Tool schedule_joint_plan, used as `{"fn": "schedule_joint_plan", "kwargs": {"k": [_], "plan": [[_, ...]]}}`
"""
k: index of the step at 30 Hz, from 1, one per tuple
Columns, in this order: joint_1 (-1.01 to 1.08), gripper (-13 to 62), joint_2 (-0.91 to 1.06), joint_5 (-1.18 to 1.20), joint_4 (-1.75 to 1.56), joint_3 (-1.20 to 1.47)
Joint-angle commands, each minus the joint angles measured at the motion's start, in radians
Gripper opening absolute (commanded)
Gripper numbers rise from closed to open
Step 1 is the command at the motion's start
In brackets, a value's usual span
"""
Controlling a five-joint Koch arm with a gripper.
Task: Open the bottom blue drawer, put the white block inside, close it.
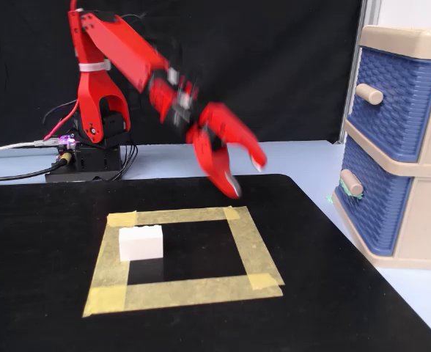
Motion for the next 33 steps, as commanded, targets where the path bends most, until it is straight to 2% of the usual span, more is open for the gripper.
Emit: {"fn": "schedule_joint_plan", "kwargs": {"k": [1,3,5,9,14,23,26,28,30,32,33], "plan": [[-0.054,32.7,-0.164,-0.002,-0.525,-0.026],[-0.081,32.7,-0.356,0.002,-0.784,-0.054],[-0.101,32.7,-0.483,0.0,-0.91,-0.137],[-0.109,32.8,-0.649,0.002,-0.851,-0.351],[-0.112,32.8,-0.723,0.009,-0.721,-0.569],[-0.169,31.8,-0.764,0.021,-0.607,-0.704],[-0.169,25.7,-0.765,0.034,-0.604,-0.704],[-0.166,18.9,-0.769,0.048,-0.601,-0.699],[-0.161,8.6,-0.769,0.057,-0.566,-0.689],[-0.158,-5.7,-0.761,0.057,-0.523,-0.647],[-0.155,-8.3,-0.747,0.054,-0.515,-0.606]]}}
